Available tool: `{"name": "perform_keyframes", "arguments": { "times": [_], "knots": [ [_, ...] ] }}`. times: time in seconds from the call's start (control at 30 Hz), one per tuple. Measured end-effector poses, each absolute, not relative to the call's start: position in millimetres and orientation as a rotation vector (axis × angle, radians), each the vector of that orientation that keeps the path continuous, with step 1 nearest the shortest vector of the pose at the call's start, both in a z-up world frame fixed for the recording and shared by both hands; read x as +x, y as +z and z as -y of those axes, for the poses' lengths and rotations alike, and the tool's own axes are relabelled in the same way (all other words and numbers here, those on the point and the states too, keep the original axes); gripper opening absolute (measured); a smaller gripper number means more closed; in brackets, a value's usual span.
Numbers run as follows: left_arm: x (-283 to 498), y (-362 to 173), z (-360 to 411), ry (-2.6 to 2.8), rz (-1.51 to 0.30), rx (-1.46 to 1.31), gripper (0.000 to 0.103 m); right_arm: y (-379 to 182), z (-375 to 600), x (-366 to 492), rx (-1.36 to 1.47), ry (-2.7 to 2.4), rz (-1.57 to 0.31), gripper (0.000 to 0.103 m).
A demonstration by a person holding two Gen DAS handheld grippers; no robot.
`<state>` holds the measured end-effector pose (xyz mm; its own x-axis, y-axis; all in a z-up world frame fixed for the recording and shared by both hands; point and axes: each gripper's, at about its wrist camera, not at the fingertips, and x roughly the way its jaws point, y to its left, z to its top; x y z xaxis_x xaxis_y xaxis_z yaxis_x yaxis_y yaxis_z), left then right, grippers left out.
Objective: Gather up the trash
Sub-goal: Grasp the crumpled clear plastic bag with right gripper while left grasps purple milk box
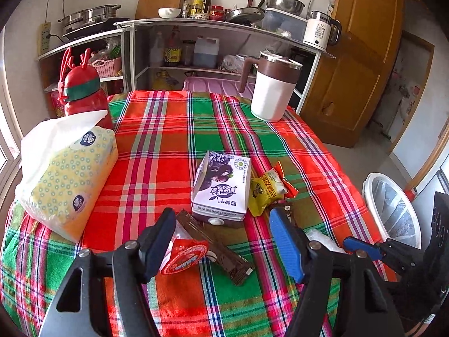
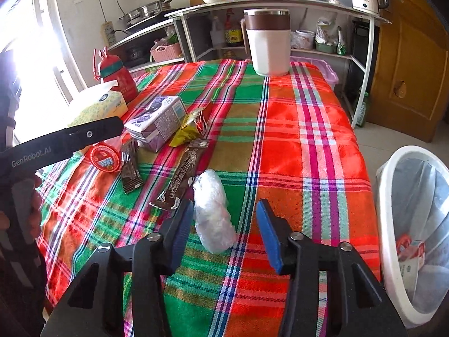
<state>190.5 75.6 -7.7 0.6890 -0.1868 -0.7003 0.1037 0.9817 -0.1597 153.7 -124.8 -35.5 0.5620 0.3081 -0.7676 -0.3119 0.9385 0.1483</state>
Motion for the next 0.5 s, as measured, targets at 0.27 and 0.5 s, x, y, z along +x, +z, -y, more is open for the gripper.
{"name": "perform_keyframes", "arguments": {
  "times": [0.27, 0.5],
  "knots": [
    [212, -13, -67, -0.184, -0.816, -0.078, 0.072, -37, 120, 153, -0.036, 0.362, -0.912, 0.028],
    [230, -21, -63, -0.184, -0.856, -0.061, 0.072, -36, 125, 151, -0.010, 0.357, -0.903, 0.028]
  ]
}}
